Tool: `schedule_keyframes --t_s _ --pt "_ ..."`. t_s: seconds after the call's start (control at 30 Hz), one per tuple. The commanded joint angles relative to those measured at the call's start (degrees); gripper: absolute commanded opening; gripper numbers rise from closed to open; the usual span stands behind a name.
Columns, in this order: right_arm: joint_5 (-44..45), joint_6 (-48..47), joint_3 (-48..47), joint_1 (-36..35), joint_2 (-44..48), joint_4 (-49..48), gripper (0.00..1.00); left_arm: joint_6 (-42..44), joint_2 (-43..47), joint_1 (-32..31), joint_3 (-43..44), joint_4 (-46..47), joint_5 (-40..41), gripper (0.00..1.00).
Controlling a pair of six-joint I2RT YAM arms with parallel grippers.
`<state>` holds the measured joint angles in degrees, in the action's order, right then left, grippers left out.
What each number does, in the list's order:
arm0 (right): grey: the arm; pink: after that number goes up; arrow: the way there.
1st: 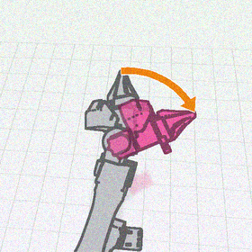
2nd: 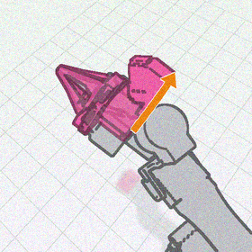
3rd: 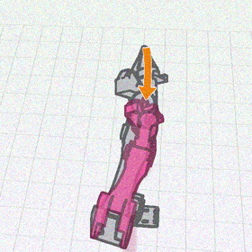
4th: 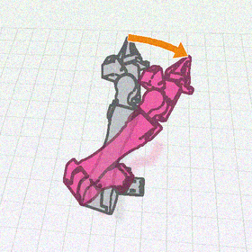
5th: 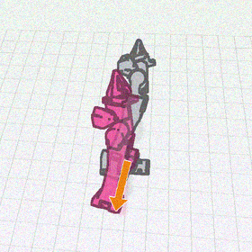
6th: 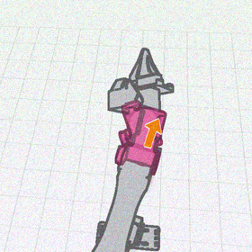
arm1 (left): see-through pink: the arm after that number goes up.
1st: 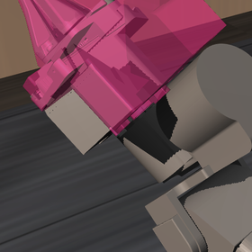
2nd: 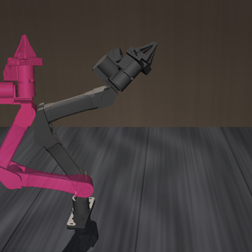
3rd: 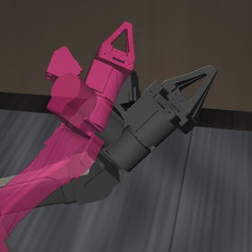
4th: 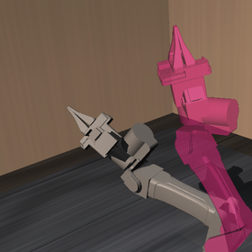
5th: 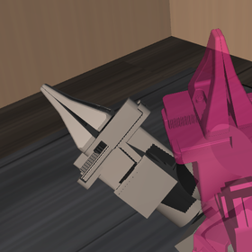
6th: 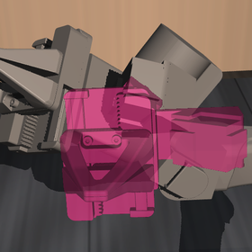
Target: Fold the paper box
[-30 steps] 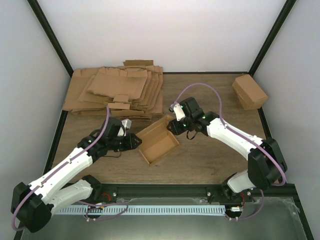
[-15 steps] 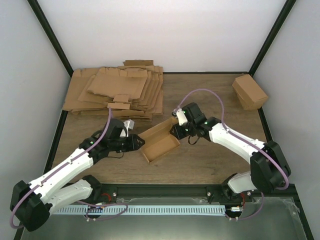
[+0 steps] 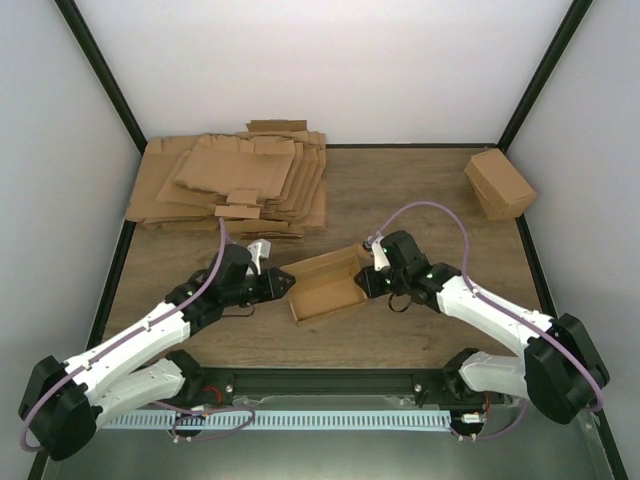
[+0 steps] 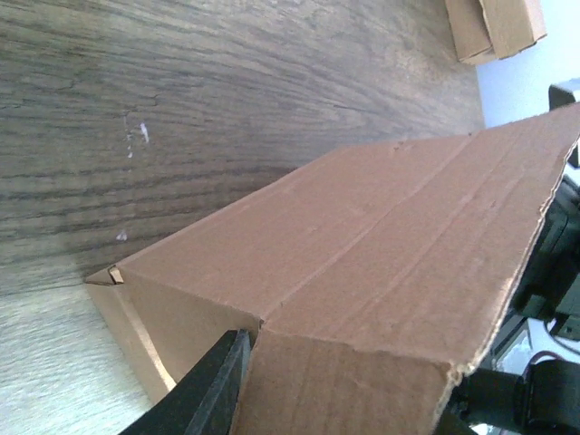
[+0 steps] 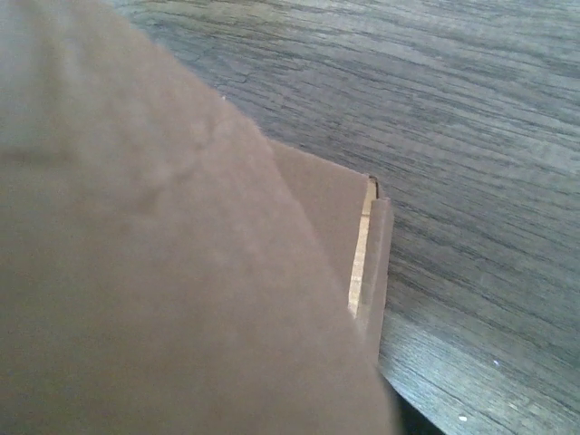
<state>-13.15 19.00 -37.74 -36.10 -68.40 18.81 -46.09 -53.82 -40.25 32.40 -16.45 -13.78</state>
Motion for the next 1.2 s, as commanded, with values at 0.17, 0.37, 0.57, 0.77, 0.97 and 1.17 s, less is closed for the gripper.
schedule_keyframes --t_s 0.17,0.37,0.57,0.77,0.97,1.17 --pt "1.84 2.48 0.79 -0.86 1.97 -3.3 0.18 -1.77 -3.03 -1.06 1.27 5.33 -0.01 0.3" --pt "2.35 3.3 1.89 -1.57 2.43 -3.93 0.18 1.13 -6.14 -7.18 0.76 8.09 1.47 0.3" --pt "4.78 4.02 2.26 -1.78 2.69 -2.43 0.19 1.17 -7.17 -10.93 0.96 5.64 6.54 0.3" --pt "5.72 6.81 3.9 -1.78 3.45 -1.32 0.2 3.82 -7.45 -11.6 1.17 3.19 8.06 0.3" --pt "7.8 8.67 5.72 -1.78 8.51 0.34 0.27 5.74 -6.85 -11.76 1.02 -0.22 7.72 0.3" --pt "7.83 10.2 5.88 -1.78 14.38 0.97 0.49 5.83 -6.85 -11.77 1.06 -0.59 8.83 0.3"
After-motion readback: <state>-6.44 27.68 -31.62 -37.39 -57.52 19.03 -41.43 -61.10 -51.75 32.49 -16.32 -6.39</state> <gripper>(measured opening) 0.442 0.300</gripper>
